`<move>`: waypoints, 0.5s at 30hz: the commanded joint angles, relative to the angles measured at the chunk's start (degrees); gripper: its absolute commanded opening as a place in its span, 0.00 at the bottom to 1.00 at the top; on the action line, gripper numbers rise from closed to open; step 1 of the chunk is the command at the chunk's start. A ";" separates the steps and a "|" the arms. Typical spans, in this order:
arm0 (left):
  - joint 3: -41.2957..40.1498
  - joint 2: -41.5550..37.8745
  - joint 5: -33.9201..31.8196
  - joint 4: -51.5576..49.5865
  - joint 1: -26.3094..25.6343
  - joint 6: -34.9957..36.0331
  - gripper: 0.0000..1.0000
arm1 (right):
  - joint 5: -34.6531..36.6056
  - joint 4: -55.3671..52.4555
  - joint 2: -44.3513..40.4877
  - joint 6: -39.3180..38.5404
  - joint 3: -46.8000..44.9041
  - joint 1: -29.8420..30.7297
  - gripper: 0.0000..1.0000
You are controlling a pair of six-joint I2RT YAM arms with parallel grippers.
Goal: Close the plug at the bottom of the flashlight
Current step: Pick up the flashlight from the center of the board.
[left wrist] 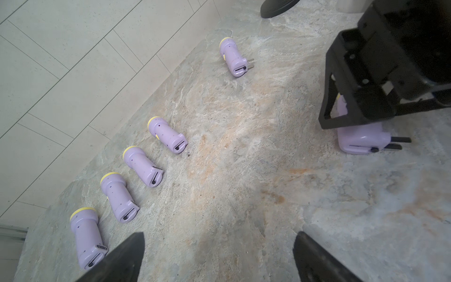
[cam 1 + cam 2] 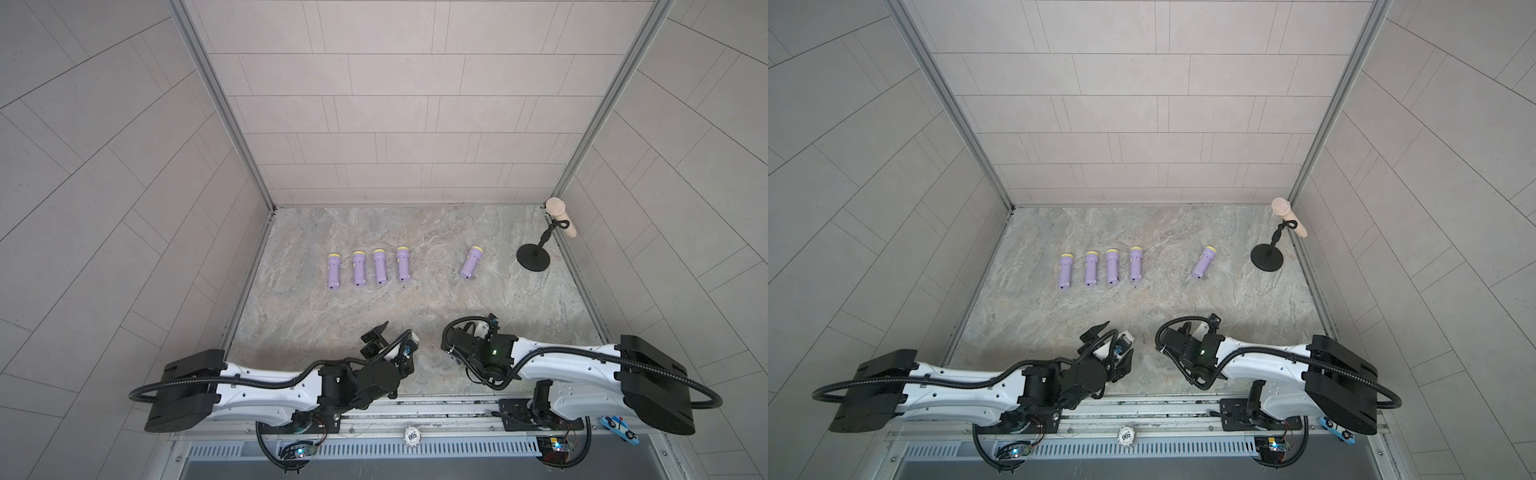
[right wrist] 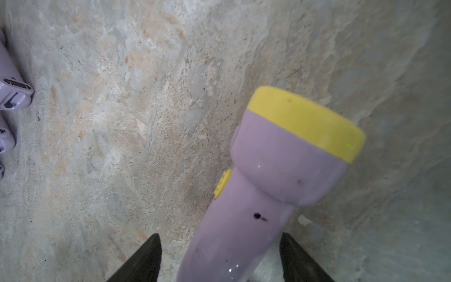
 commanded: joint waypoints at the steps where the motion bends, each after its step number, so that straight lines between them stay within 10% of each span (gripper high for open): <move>1: 0.51 0.48 -1.90 1.10 -0.29 1.48 0.99 | -0.47 -0.50 0.28 2.44 0.14 -0.30 0.73; 15: 1.30 3.83 -2.34 3.67 -0.25 2.37 1.00 | -0.64 -0.51 0.68 3.67 0.23 -0.72 0.66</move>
